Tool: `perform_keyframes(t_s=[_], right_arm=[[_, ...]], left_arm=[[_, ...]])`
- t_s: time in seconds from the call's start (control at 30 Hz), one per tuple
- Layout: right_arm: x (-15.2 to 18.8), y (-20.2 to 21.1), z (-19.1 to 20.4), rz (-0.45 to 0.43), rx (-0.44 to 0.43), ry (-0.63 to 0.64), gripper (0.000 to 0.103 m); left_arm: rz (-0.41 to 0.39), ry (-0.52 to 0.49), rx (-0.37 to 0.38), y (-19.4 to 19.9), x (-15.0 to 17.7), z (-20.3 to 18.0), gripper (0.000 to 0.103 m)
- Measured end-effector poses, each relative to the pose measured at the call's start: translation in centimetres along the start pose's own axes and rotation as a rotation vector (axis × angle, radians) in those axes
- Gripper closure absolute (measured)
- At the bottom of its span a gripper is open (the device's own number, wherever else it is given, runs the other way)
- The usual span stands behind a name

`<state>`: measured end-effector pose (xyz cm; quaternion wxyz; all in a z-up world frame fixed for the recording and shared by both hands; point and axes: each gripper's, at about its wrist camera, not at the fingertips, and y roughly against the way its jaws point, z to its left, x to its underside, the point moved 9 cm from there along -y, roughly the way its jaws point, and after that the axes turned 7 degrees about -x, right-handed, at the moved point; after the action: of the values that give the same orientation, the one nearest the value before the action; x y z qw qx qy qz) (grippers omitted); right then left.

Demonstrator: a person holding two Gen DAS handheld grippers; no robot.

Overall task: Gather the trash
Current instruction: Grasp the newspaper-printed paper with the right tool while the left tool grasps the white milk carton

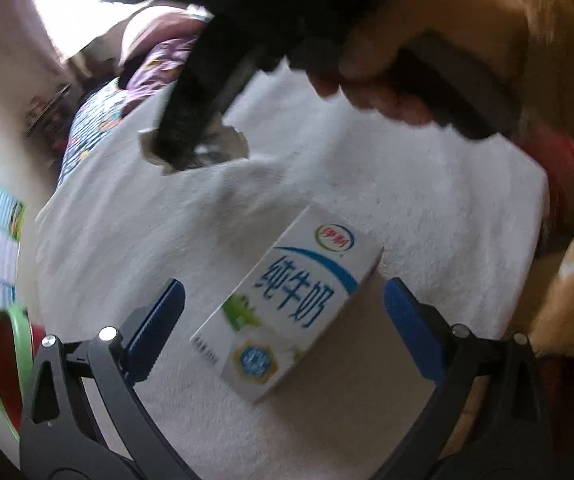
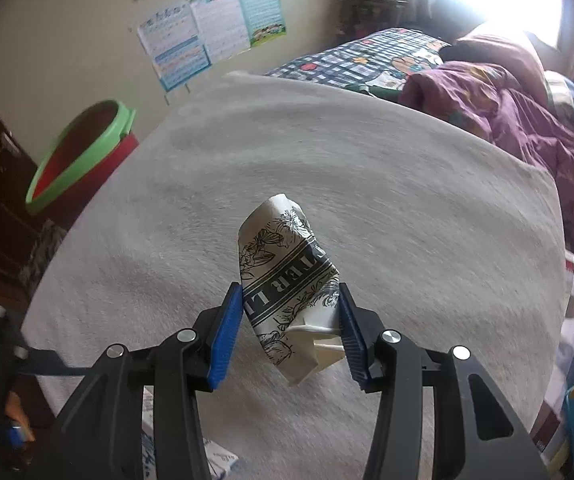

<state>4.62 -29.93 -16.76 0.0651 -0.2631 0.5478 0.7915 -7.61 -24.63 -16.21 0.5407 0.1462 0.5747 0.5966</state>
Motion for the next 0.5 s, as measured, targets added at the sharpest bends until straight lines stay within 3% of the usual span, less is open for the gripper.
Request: perform_keyframes(t_s=[0.17,0.23,0.37,0.5], right_arm=[[0.0,1.2,-0.6,-0.02,-0.009,-0.033,0.058],[-0.1,1.6,-0.8,-0.031,-0.014,-0.04,0.058],[-0.3,2.5,-0.2,-0.059,-0.029,-0.055,0.058],[-0.8,3.8,1.1,-0.102,-0.035,-0.062,0.058]], left_arm=[[0.052,-0.035,0.033,-2.0,0.6,0.0,0.007],[0.059,-0.012,0.057,-2.4,0.6,0.0,0.022],[0.033,0.1,0.089,-1.8,0.8,1.6,0.03],[-0.013,0.28,0.035,-1.0,0.6,4.1,0.041]])
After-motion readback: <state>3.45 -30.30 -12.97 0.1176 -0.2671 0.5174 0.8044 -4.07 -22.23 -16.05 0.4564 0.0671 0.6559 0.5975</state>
